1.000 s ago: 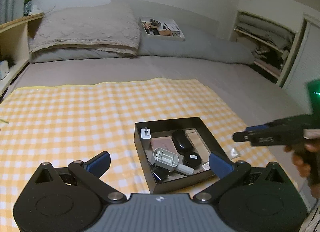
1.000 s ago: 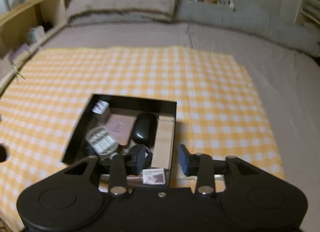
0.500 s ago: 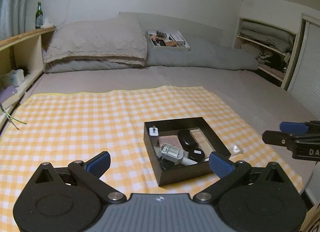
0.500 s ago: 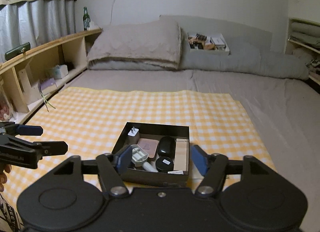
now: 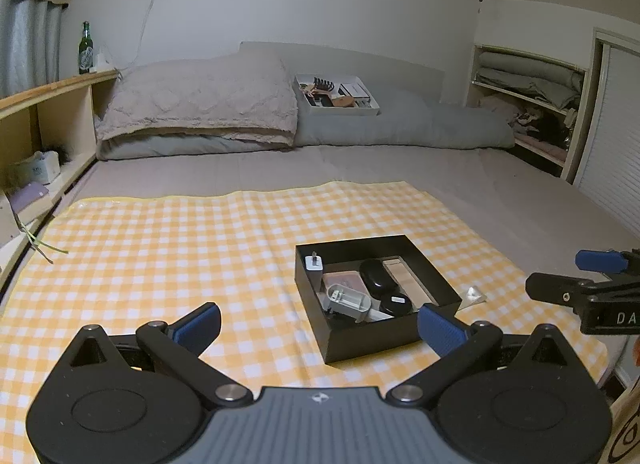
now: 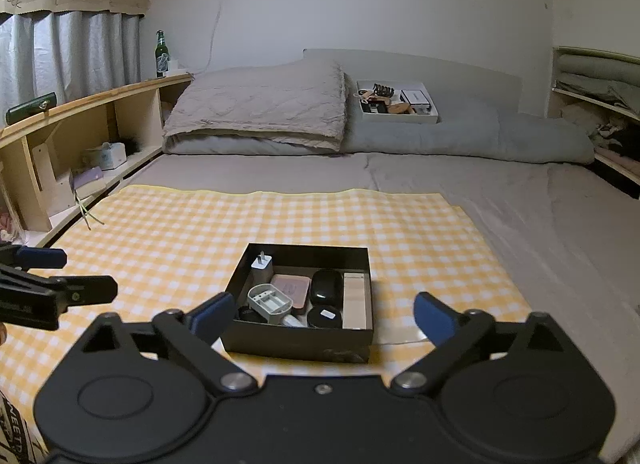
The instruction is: Organize rigid objects
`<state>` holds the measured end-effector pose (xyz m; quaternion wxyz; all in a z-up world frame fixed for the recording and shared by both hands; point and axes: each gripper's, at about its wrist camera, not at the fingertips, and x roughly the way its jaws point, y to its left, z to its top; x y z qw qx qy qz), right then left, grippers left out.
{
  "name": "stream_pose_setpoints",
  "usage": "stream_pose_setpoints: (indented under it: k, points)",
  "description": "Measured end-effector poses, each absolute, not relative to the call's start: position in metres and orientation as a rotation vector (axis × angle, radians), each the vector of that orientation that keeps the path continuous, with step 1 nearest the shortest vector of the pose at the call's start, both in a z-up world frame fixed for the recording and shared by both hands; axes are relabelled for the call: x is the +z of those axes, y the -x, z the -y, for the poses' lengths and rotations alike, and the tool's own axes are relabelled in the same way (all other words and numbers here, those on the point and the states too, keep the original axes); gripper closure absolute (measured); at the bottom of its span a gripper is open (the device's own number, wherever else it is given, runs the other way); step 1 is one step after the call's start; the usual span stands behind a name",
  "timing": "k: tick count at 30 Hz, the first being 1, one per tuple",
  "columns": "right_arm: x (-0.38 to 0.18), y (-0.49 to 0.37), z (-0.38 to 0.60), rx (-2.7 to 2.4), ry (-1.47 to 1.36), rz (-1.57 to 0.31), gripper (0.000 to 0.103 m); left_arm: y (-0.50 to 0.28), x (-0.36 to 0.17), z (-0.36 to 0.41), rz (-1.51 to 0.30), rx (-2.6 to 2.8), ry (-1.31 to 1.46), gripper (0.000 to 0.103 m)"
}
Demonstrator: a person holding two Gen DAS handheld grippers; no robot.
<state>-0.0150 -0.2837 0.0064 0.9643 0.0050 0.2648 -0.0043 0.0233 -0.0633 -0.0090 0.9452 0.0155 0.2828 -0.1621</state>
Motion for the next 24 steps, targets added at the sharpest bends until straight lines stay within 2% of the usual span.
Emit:
stream_pose_setpoints:
  k: [6, 24]
  points:
    - [0.0026, 0.0211, 0.2814, -0.025, -0.012, -0.509, 0.000, -0.0192, -0.0084, 0.0600, -0.572, -0.314, -0.046, 0.000]
    - [0.0010, 0.0234, 0.2749, -0.005, 0.010, -0.492, 0.000, -0.0185, -0.0079, 0.0563, -0.568, -0.303, -0.061, 0.000]
